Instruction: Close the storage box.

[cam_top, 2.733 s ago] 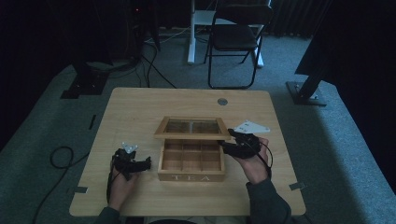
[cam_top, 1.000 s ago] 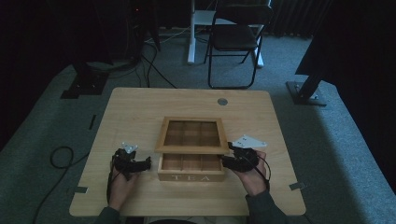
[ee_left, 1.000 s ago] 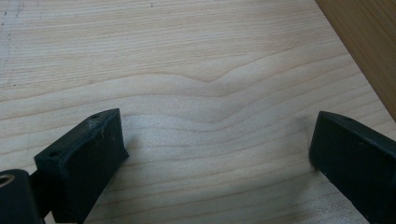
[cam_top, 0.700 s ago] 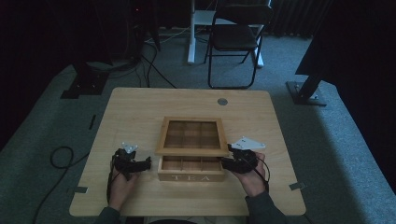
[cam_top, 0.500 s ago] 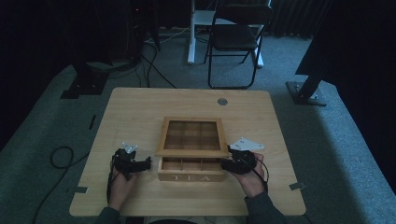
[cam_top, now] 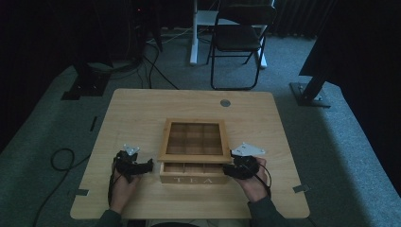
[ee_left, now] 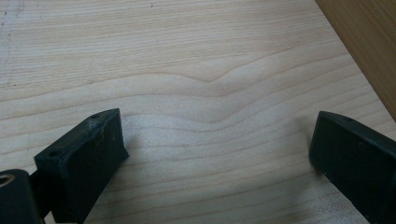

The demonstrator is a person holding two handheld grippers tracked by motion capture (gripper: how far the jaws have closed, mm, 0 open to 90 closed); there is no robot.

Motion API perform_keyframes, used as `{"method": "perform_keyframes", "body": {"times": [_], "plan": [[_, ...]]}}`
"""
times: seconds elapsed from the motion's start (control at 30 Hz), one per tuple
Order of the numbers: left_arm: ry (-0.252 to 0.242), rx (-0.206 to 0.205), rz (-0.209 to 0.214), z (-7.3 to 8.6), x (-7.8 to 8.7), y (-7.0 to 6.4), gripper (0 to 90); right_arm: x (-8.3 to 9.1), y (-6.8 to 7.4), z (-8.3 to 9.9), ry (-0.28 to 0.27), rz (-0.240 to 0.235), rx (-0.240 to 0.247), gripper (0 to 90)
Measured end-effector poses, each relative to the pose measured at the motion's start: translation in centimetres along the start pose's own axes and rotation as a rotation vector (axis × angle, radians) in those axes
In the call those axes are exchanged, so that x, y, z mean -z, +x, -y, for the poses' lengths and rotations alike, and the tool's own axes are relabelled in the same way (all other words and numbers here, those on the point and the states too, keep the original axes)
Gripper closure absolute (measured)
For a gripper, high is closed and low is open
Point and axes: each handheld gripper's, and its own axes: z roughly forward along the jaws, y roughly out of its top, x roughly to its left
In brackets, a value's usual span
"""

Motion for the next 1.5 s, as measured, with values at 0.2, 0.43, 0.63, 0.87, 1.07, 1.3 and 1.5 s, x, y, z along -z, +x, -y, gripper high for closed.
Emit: {"method": "perform_keyframes", "body": {"times": [0.2,0.43,0.63,0.87,1.07,1.3,1.5], "plan": [[0.001,0.000,0.000,0.0,0.0,0.0,3.5,0.0,0.0,0.3,0.002,-0.005,0.001,45.6],[0.000,0.000,0.000,0.0,0.0,0.0,3.5,0.1,0.0,0.6,0.002,-0.007,0.000,45.8],[-0.001,0.002,0.000,0.0,0.0,0.0,3.5,0.1,0.1,0.7,0.006,-0.013,0.004,46.3],[-0.001,0.002,0.000,0.0,0.0,0.0,3.5,0.0,0.1,1.0,0.016,-0.023,0.011,46.2],[0.001,0.000,0.000,0.0,0.0,0.0,3.5,0.0,0.3,1.4,0.032,-0.020,0.016,46.0],[-0.001,0.002,0.000,0.0,0.0,0.0,3.5,0.0,0.6,2.1,0.068,-0.034,0.057,43.4],[0.000,0.004,-0.002,0.0,0.0,0.0,3.5,-0.1,0.7,2.4,0.073,-0.047,0.060,42.9]]}}
